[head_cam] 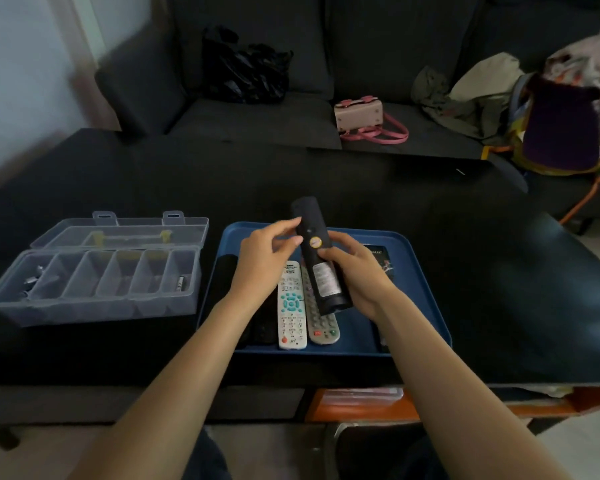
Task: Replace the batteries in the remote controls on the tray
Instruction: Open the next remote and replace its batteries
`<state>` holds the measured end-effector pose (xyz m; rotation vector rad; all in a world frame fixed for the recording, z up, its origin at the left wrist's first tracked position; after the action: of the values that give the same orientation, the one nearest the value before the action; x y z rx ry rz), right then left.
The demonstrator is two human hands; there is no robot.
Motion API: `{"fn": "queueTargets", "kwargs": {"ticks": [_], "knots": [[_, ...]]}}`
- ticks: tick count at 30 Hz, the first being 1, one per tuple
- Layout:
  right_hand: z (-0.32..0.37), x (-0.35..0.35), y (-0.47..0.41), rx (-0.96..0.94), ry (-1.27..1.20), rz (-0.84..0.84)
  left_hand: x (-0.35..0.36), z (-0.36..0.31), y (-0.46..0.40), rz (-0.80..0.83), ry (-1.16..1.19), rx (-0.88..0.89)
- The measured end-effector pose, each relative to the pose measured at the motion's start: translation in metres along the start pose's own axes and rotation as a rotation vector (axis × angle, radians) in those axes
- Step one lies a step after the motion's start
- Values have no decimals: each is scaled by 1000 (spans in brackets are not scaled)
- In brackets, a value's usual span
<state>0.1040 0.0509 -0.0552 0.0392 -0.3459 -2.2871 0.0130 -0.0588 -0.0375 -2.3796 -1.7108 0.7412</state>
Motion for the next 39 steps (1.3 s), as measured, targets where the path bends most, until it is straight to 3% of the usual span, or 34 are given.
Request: {"fn": "queueTargets", "kwargs": {"ticks": [8, 15, 20, 32, 39], "knots": [[-4, 22, -10, -96, 79, 101, -9, 3, -7, -169, -224, 148], [0, 27, -10, -203, 193, 114, -8, 18, -15, -131, 29, -141], [5, 21, -9, -263, 315, 132, -7, 28, -19, -131, 83, -223], [7, 18, -9, -220, 334, 116, -6, 25, -16, -125, 111, -180], [3, 14, -10, -90, 216, 40, -8, 14, -16, -197, 106, -13]]}}
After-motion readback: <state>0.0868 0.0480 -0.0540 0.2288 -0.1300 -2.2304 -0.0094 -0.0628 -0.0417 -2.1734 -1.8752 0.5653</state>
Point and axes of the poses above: each hand's wrist, its own y-axis away from the middle knuckle, its own x-axis out of the palm, z = x × y, the point moved 6 cm from there along -y, towards the middle knuckle, and after that the axes turned 13 degrees about -z, right-handed, at the moved point
